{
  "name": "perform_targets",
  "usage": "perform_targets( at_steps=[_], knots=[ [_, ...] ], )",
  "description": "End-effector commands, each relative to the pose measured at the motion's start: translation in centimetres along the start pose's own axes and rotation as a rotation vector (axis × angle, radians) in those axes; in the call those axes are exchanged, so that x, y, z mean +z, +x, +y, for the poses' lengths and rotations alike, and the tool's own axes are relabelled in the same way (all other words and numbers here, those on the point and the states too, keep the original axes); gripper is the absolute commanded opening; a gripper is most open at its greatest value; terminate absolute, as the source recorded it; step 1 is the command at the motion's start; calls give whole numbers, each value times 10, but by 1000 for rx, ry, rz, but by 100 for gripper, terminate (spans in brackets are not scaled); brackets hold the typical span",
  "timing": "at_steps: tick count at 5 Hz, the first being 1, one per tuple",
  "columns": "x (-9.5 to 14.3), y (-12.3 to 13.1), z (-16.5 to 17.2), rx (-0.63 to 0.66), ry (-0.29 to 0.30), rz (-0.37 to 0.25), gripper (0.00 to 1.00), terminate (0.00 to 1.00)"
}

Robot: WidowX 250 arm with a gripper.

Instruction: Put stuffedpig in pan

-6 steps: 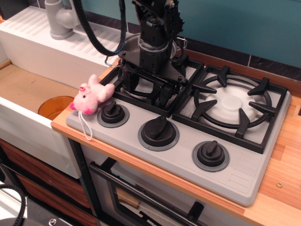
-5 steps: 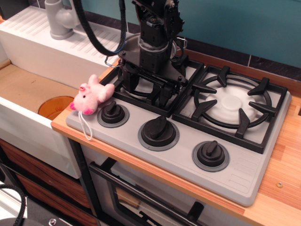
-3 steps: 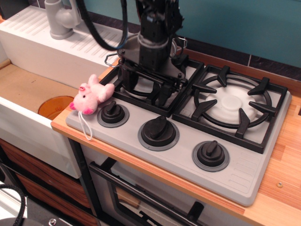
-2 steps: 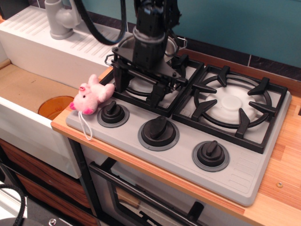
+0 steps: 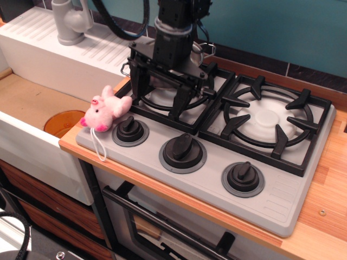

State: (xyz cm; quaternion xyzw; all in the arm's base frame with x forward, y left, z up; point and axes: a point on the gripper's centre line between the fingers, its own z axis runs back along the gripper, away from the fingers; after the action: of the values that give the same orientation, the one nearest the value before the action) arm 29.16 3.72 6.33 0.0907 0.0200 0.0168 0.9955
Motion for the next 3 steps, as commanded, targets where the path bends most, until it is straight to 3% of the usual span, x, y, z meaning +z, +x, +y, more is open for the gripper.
perform_targets(
  at_steps=[1, 3],
  knots=[
    [27, 14, 48, -52, 42, -127, 100, 0],
    [28, 11, 89, -92, 79, -141, 100, 0]
  ],
)
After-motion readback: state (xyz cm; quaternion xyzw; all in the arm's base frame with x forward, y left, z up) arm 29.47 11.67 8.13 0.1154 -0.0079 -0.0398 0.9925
